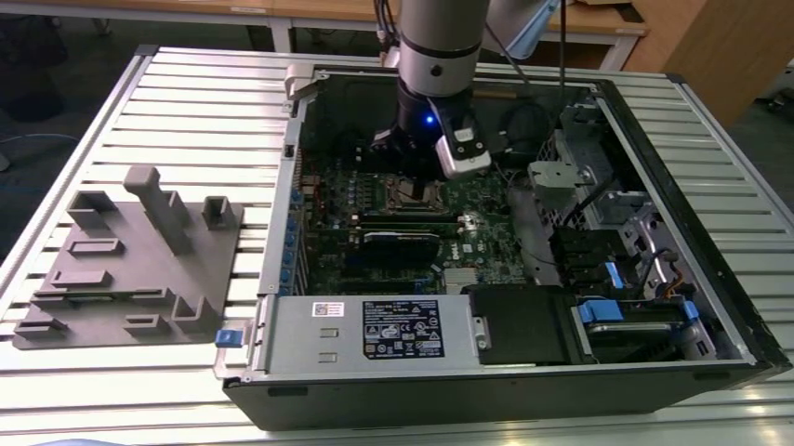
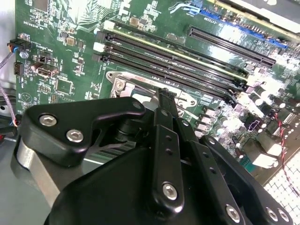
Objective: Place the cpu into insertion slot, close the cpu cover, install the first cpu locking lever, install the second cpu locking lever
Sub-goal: 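Install the second cpu locking lever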
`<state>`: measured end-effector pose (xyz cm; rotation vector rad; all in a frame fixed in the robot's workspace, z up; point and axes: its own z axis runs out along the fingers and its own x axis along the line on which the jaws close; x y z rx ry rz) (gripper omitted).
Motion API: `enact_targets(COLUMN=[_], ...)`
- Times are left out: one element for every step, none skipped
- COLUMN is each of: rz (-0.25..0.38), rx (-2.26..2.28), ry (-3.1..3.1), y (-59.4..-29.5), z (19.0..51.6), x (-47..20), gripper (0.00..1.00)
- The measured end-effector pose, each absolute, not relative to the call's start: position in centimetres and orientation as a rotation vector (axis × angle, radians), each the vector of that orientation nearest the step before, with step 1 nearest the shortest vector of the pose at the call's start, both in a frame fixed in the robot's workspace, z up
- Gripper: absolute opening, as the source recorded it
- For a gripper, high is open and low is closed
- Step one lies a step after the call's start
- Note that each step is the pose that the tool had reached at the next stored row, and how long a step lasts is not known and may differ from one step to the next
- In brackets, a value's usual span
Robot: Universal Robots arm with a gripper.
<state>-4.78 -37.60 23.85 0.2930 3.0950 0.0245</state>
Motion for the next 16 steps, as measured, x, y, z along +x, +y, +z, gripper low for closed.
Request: enact_targets(rz=[0.024,0.024,0.024,0.024,0.024,0.024,0.024,0.024,0.024,0.024,0.024,0.024,0.024,0.024,0.024,0.024], rx=[0.293,0.293,0.293,0.293,0.293,0.293,0.293,0.293,0.293,0.293,0.293,0.293,0.293,0.293,0.293,0.293], ry=[3.095,3.095,3.095,3.095,3.095,3.095,3.095,3.095,3.095,3.095,3.095,3.095,3.095,3.095,3.095,3.095], y=[-37.64,-37.68,-37.69,-37.70,-37.71,-37.72,-37.73,-37.73,-37.73,-37.74,-37.75,-37.75,-37.75,-37.75,-37.75,-37.75], z=[23.85,23.83,23.80,23.76,23.72,23.68,23.62,23.55,23.47,23.38,23.30,23.27,23.27,23.27,23.27,23.27], x=[-4.80,-4.83,-4.87,-4.92,-4.99,-5.08,-5.19,-5.32,-5.45,-5.58,-5.70,-5.75,-5.75,-5.75,-5.75,-5.75], gripper=[0.11,0.11,0.11,0.11,0.11,0.11,0.11,0.11,0.11,0.11,0.11,0.11,0.11,0.11,0.11,0.11])
